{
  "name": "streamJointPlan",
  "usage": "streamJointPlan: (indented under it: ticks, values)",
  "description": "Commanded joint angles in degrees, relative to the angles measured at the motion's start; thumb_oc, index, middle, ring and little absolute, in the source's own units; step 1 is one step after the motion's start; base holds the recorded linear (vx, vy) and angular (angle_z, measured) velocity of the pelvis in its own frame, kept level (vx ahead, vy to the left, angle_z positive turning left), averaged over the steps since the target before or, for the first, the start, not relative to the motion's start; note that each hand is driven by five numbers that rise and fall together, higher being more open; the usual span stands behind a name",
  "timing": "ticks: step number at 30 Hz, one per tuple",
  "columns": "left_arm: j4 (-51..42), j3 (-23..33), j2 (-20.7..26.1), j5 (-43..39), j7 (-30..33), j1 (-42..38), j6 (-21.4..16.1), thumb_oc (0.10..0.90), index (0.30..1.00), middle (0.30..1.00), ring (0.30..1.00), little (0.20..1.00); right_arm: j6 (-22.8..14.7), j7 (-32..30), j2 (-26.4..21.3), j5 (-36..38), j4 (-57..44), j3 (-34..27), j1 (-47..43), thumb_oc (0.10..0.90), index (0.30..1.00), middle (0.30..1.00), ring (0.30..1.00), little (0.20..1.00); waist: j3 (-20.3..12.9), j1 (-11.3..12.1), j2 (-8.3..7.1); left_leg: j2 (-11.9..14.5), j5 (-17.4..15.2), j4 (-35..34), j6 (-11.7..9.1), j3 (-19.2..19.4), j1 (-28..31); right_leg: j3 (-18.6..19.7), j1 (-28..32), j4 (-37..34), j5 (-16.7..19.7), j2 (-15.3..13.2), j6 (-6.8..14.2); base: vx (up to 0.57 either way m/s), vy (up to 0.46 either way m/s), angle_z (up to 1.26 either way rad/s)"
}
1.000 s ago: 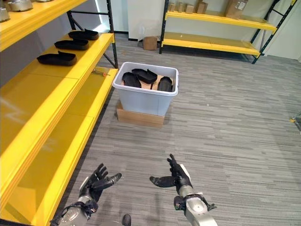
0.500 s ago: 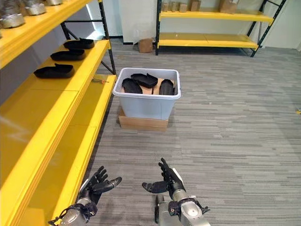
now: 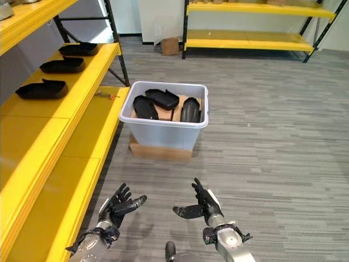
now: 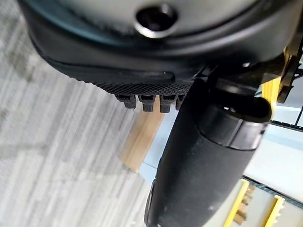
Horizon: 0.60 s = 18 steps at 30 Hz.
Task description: Move parts from the plastic box to the shelf.
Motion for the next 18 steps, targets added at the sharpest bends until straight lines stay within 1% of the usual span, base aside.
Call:
streamJointPlan:
  ticks: [1, 2, 3, 4, 5, 6, 7, 8, 9, 10, 11, 14, 16, 18]
  values:
    - [-5.4, 0.5, 3.3, 0.7, -0.7, 2.4, -3.8, 0.9, 1.0, 1.0, 1.0, 1.0, -6.0, -1.0, -0.1, 1.0, -7.3, -2.1, -1.7, 0.9, 1.0, 1.0, 1.0, 1.0, 1.6, 1.9, 0.38, 5.0, 5.9, -30.2, 0.7, 4.2, 2.0, 3.4, 10.9, -3.8, 11.4, -5.4, 10.0, 0.28, 0.025, -0.1]
    - [-5.4, 0.5, 3.3, 0.7, -0.7, 2.5, -3.8, 0.9, 1.0, 1.0, 1.0, 1.0, -6.0, -1.0, -0.2, 1.0, -7.3, -2.1, -1.6, 0.9, 1.0, 1.0, 1.0, 1.0, 1.7, 2.0, 0.38, 5.1, 5.8, -30.3, 0.7, 4.4, 2.4, 3.5, 11.2, -3.9, 11.4, -5.5, 10.0, 0.3, 0.059, -0.23]
    - [-5.6, 0.3, 3.2, 1.0, -0.8, 3.2, -3.8, 0.9, 1.0, 1.0, 1.0, 1.0, -6.0, -1.1, -0.1, 0.7, -7.4, -2.2, -1.2, 0.9, 1.0, 1.0, 1.0, 1.0, 1.3, 2.5, 0.44, 6.0, 6.4, -36.4, 0.9, 4.3, 2.2, 4.0, 12.5, -4.6, 11.2, -5.5, 10.2, 0.12, 0.033, -0.42]
    - [-5.6, 0.3, 3.2, 1.0, -0.8, 3.2, -3.8, 0.9, 1.0, 1.0, 1.0, 1.0, -6.0, -1.1, -0.1, 0.7, -7.4, -2.2, -1.2, 0.9, 1.0, 1.0, 1.0, 1.0, 1.3, 2.5, 0.42, 6.0, 6.4, -36.5, 0.9, 4.3, 2.3, 4.0, 12.6, -4.6, 11.2, -5.5, 10.2, 0.35, 0.169, -0.35]
    - [-5.9, 0.8, 3.2, 1.8, -0.9, 4.5, -3.9, 0.9, 1.0, 1.0, 1.0, 1.0, -6.1, -1.3, 0.4, 0.0, -7.1, -2.1, -0.8, 0.9, 1.0, 1.0, 1.0, 1.0, 0.0, 3.9, 1.73, 7.4, 11.6, -48.0, 0.0, 1.1, 1.3, 5.6, 15.6, -5.8, 10.8, -5.2, 10.4, 0.35, 0.191, -0.15]
    - [-6.0, 1.2, 3.1, 2.0, -1.0, 5.0, -3.8, 0.9, 1.0, 1.0, 1.0, 1.0, -5.9, -0.8, 0.9, -0.1, -6.8, -2.3, -0.3, 0.9, 1.0, 1.0, 1.0, 1.0, -0.7, 4.1, 1.41, 7.7, 12.6, -48.3, -0.8, 1.2, 1.1, 6.0, 16.6, -5.9, 11.9, -5.9, 10.5, 0.43, 0.228, -0.28]
    - [-6.0, 1.8, 3.1, 1.9, -1.2, 5.1, -3.8, 0.9, 1.0, 1.0, 1.0, 1.0, -5.7, -0.4, 1.2, -0.2, -6.8, -2.3, -0.1, 0.9, 1.0, 1.0, 1.0, 1.0, -1.6, 4.0, 1.14, 7.5, 11.5, -47.9, -1.2, 1.1, 2.3, 6.4, 16.3, -5.9, 11.5, -6.2, 10.5, 0.3, 0.163, -0.78]
    - [-5.9, 2.0, 3.2, 2.1, -1.3, 5.1, -3.8, 0.9, 1.0, 1.0, 1.0, 1.0, -5.5, 0.0, 1.6, -0.3, -6.4, -2.0, 0.0, 0.9, 1.0, 1.0, 1.0, 1.0, -3.0, 4.2, 1.02, 6.5, 11.3, -48.2, -1.6, 0.4, 2.8, 6.4, 16.0, -5.5, 11.8, -7.0, 10.6, 0.4, 0.236, -0.96]
    - [-5.7, 2.4, 3.2, 2.0, -1.7, 5.1, -4.1, 0.9, 1.0, 1.0, 1.0, 1.0, -5.4, 0.6, 2.1, 0.1, -6.6, -2.3, 0.4, 0.9, 1.0, 1.0, 1.0, 1.0, -5.8, 4.0, 0.88, 5.9, 10.5, -49.5, -1.6, 1.9, 3.5, 6.8, 15.4, -5.4, 11.1, -8.0, 10.8, 0.49, 0.308, -0.79]
    - [-5.6, 2.4, 3.3, 2.2, -2.0, 5.1, -4.1, 0.9, 1.0, 1.0, 1.0, 1.0, -5.1, 1.1, 2.5, -0.3, -7.0, -2.2, 0.9, 0.9, 1.0, 1.0, 1.0, 1.0, -7.5, 3.9, 0.95, 5.4, 9.7, -49.1, -1.7, 2.7, 4.2, 6.5, 15.2, -5.3, 11.1, -9.3, 11.3, 0.38, 0.236, -0.26]
    - [-5.6, 2.4, 3.3, 2.2, -2.0, 5.1, -4.1, 0.9, 1.0, 1.0, 1.0, 1.0, -5.1, 1.1, 2.6, -0.3, -7.1, -2.2, 1.0, 0.9, 1.0, 1.0, 1.0, 1.0, -7.5, 3.9, 0.94, 5.4, 9.6, -49.0, -1.7, 2.7, 4.2, 6.5, 15.2, -5.3, 11.1, -9.3, 11.3, 0.24, 0.163, -0.12]
    - [-5.6, 2.4, 3.3, 2.1, -2.1, 5.3, -4.0, 0.9, 1.0, 1.0, 1.0, 1.0, -5.1, 1.4, 2.9, -0.2, -7.1, -1.9, 0.8, 0.9, 1.0, 1.0, 1.0, 1.0, -8.4, 4.2, 1.15, 4.7, 8.6, -47.0, -2.0, 3.1, 4.9, 6.6, 15.6, -5.6, 11.5, -10.8, 11.9, 0.19, 0.138, 0.1]
    - [-5.7, 2.5, 3.3, 2.0, -1.8, 5.3, -3.9, 0.9, 1.0, 1.0, 1.0, 1.0, -5.1, 1.6, 3.0, -0.3, -7.1, -1.5, 0.3, 0.9, 1.0, 1.0, 1.0, 1.0, -8.6, 4.6, 1.31, 4.2, 7.7, -46.2, -1.7, 2.6, 5.5, 7.1, 15.6, -5.4, 11.6, -11.5, 12.2, 0.17, 0.116, -0.13]
    - [-5.6, 2.4, 3.2, 2.3, -1.6, 5.3, -3.8, 0.9, 1.0, 1.0, 1.0, 1.0, -5.3, 1.9, 3.0, -0.6, -6.9, -1.4, 0.0, 0.9, 1.0, 1.0, 1.0, 1.0, -8.9, 4.8, 1.65, 3.3, 7.3, -46.6, -1.2, 1.9, 6.9, 7.4, 14.9, -3.1, 12.2, -11.4, 12.4, 0.16, 0.135, -0.25]
